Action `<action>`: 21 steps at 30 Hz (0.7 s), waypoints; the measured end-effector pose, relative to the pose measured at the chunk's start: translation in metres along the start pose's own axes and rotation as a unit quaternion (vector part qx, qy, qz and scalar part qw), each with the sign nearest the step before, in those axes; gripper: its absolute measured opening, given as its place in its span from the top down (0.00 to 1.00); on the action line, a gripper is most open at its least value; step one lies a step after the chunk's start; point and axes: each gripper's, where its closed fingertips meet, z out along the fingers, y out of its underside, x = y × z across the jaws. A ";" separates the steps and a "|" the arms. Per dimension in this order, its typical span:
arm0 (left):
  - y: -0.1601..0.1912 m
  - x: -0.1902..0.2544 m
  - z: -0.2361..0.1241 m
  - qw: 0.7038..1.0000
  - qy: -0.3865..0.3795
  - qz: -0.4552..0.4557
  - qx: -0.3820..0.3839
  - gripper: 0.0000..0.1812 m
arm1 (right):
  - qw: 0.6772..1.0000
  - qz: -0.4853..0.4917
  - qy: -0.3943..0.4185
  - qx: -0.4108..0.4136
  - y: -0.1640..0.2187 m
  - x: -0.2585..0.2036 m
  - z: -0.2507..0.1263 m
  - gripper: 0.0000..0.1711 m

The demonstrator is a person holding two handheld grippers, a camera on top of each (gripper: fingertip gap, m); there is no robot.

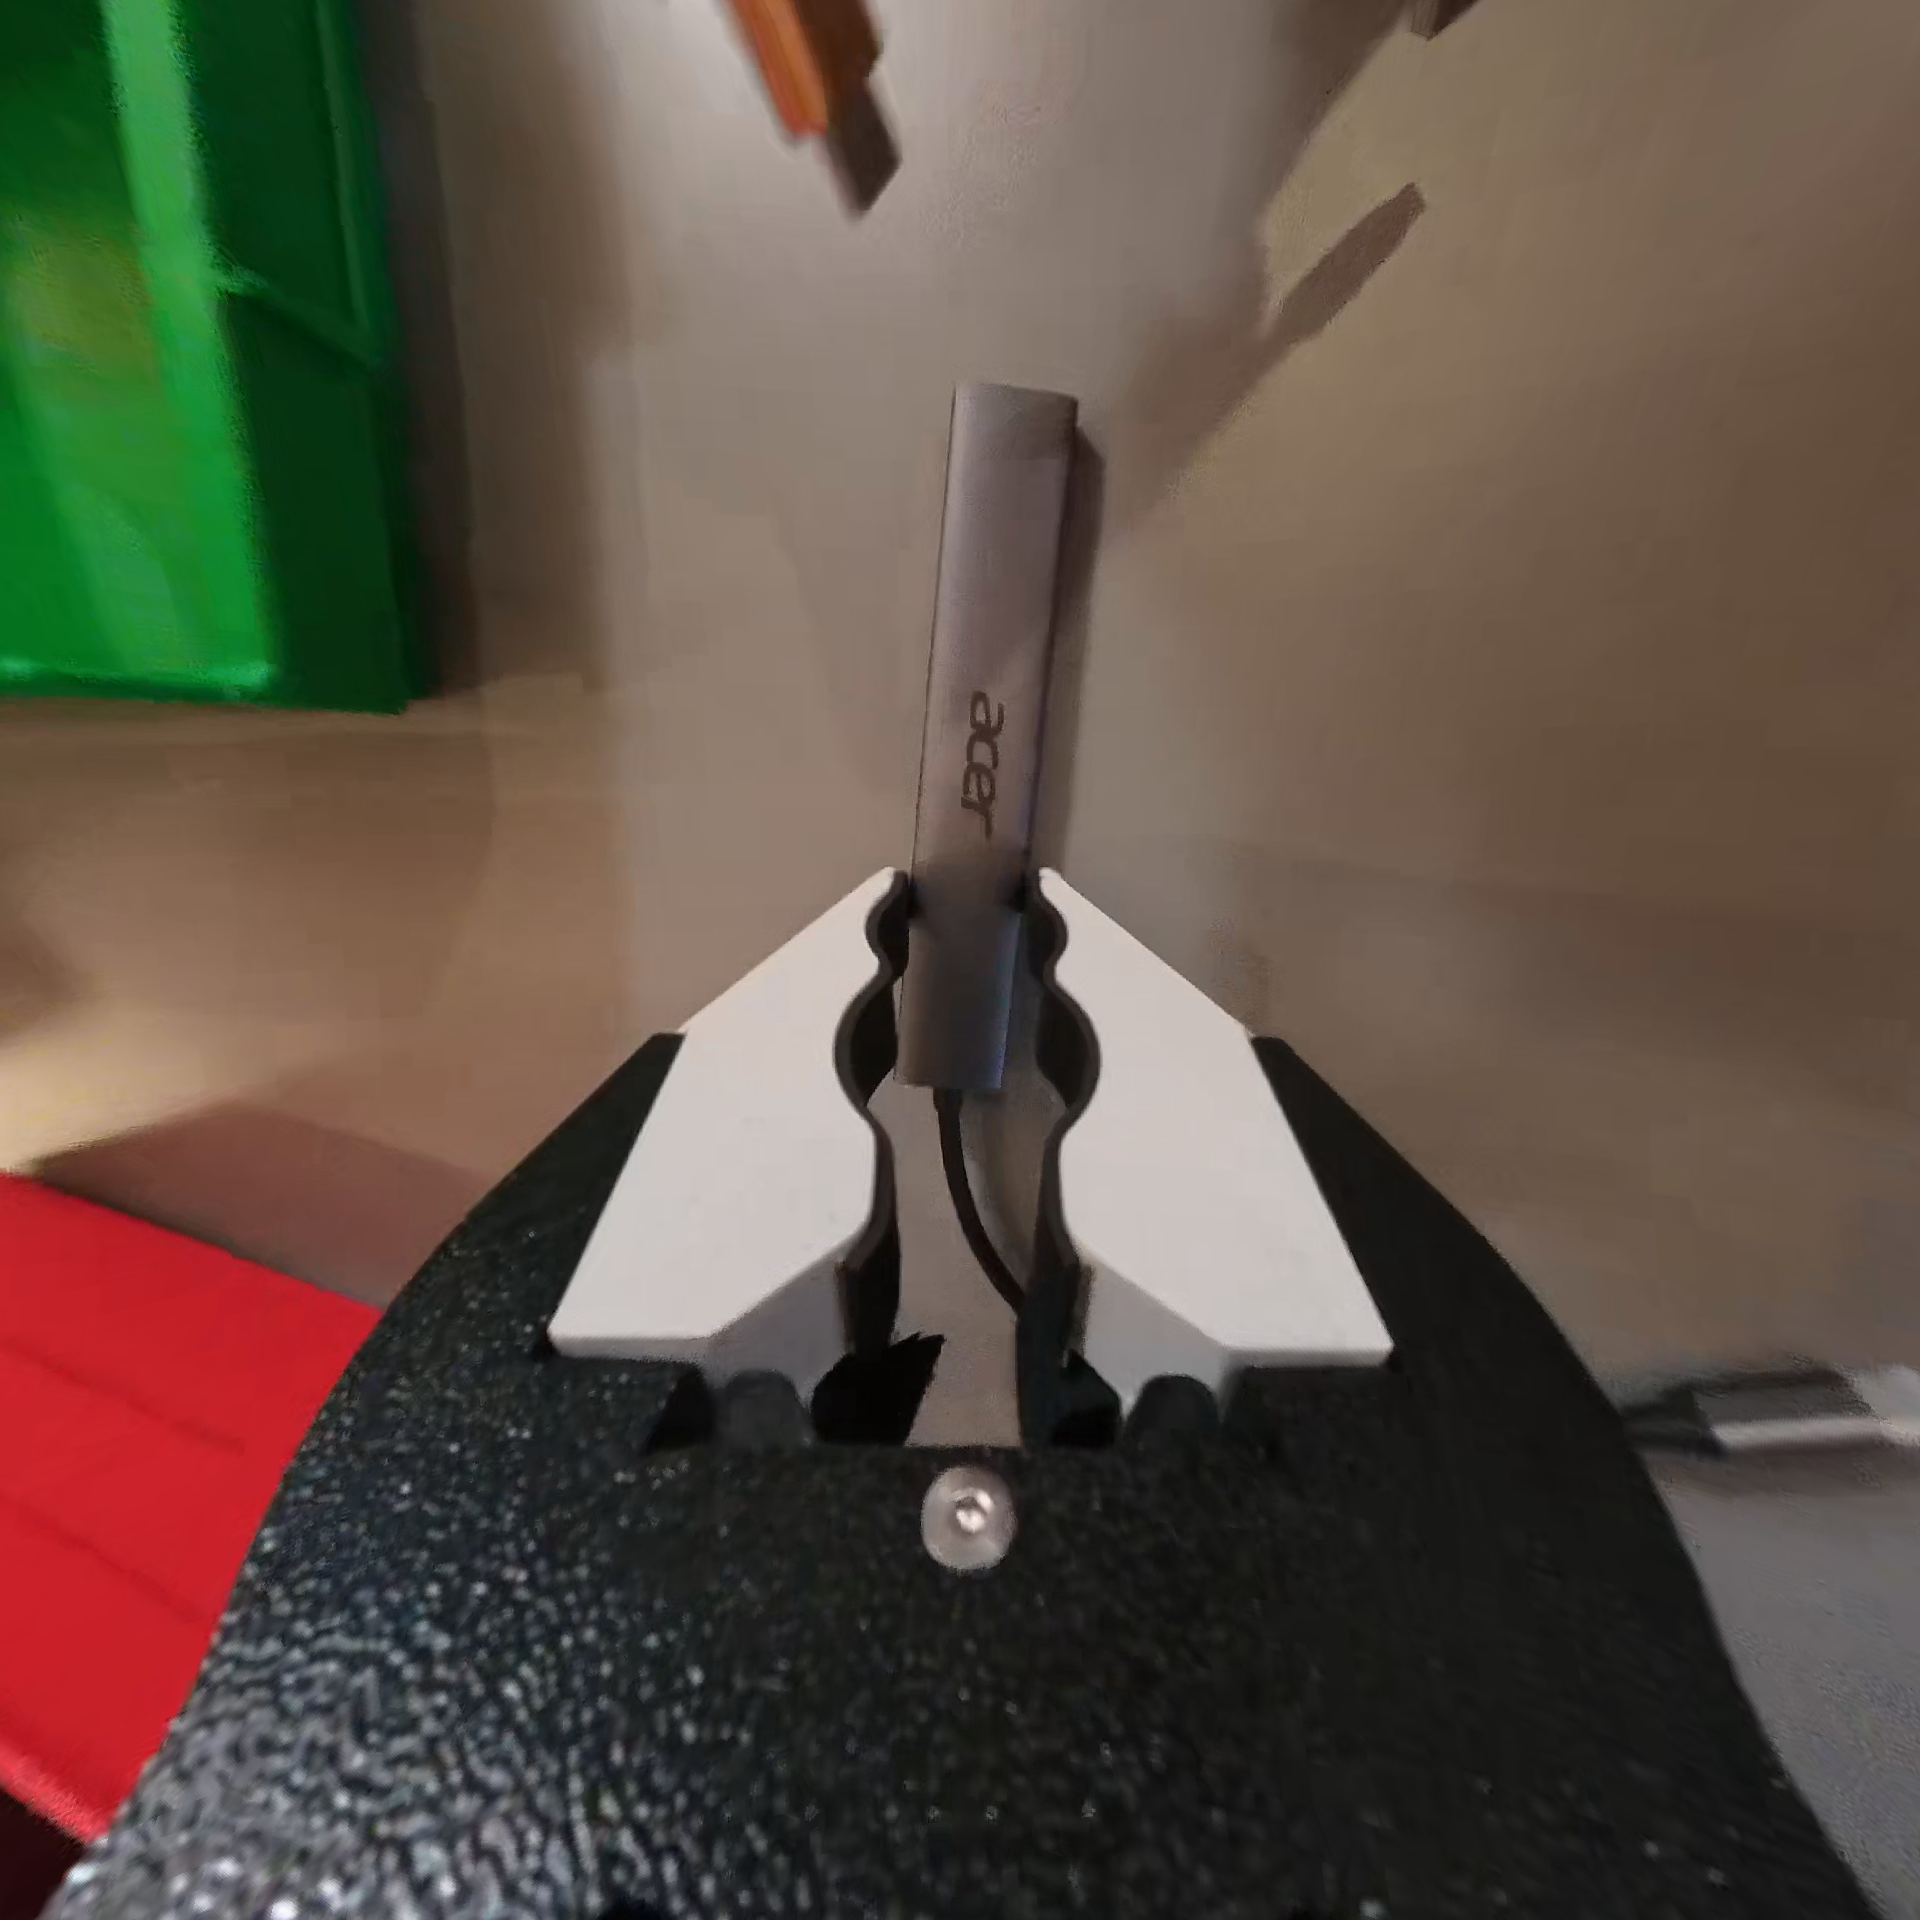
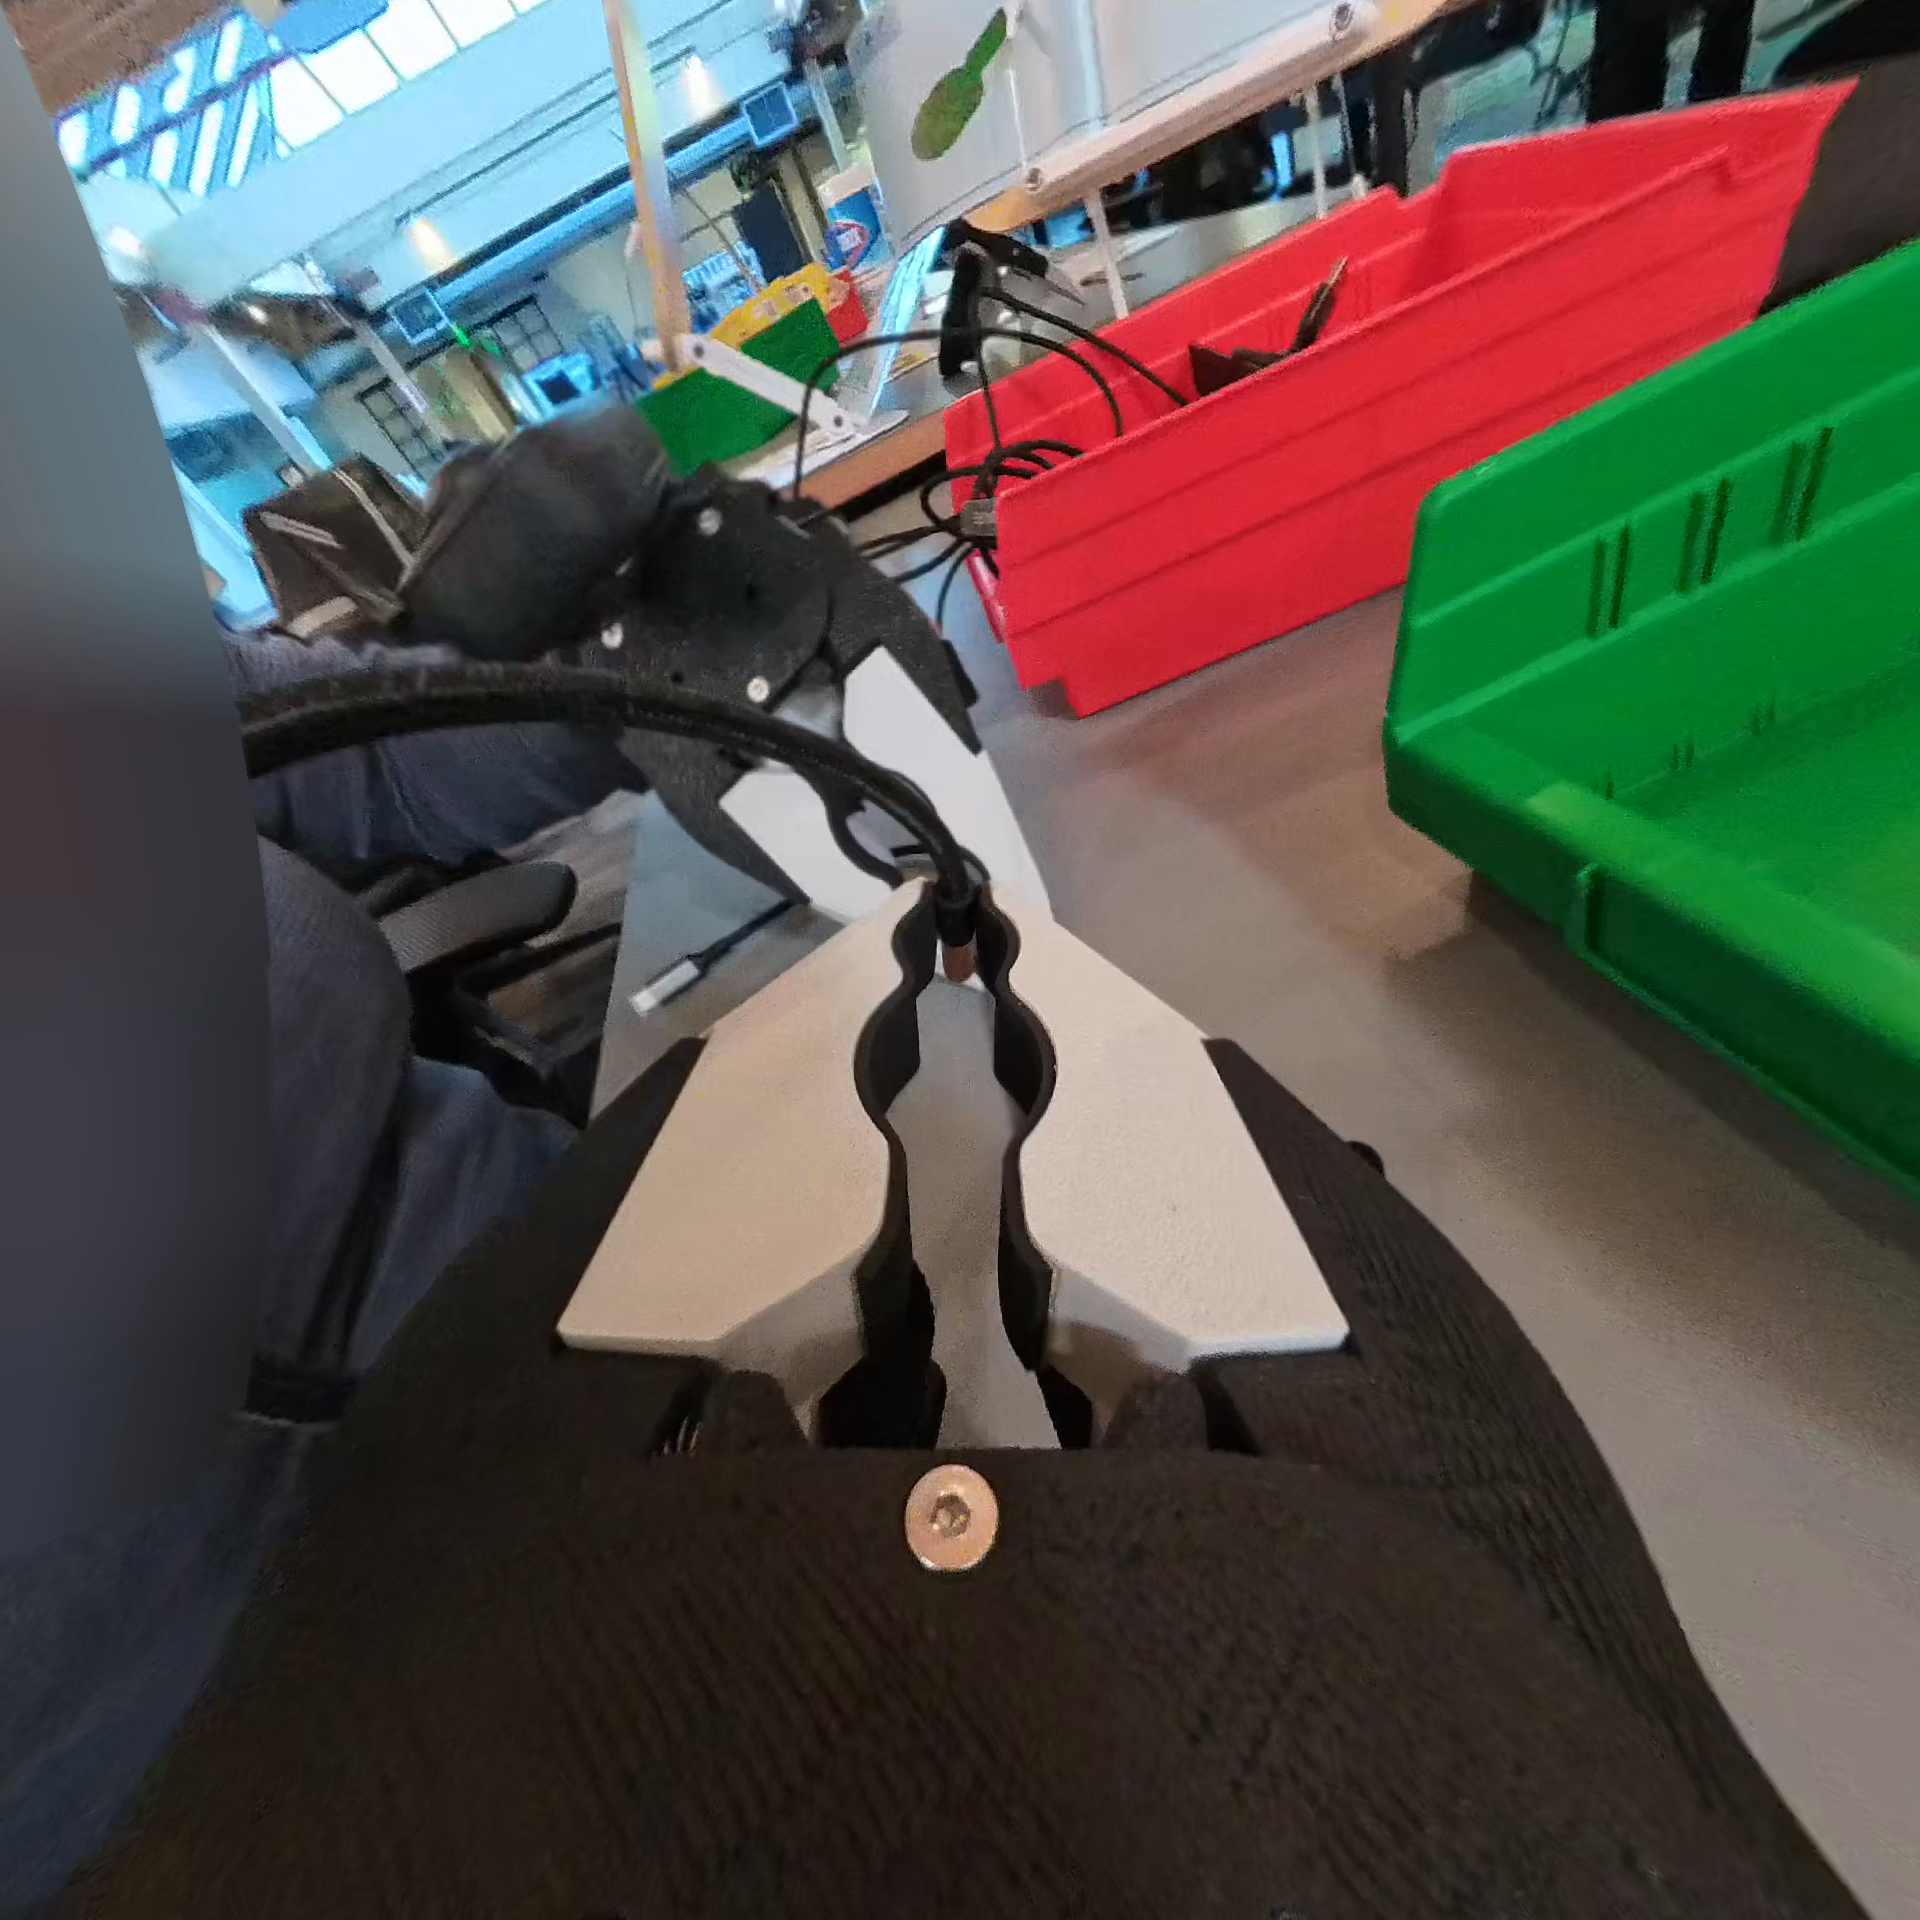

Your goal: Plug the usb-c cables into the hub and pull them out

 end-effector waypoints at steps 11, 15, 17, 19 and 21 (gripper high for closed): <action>-0.008 -0.009 -0.017 0.908 -0.331 0.243 0.077 0.89 | 0.999 0.006 0.027 -0.044 0.018 0.008 0.032 0.97; -0.010 -0.008 -0.017 0.892 -0.348 0.276 0.090 0.90 | 0.995 -0.036 0.024 -0.087 0.025 0.013 0.038 0.97; -0.010 -0.009 -0.018 0.880 -0.362 0.296 0.088 0.90 | 0.994 -0.042 0.017 -0.102 0.029 0.013 0.043 0.97; -0.010 -0.008 -0.018 0.869 -0.373 0.312 0.088 0.90 | 0.992 -0.052 0.017 -0.113 0.031 0.016 0.046 0.97; -0.011 -0.006 -0.019 0.862 -0.377 0.324 0.093 0.90 | 0.992 -0.062 0.007 -0.112 0.030 0.016 0.048 0.97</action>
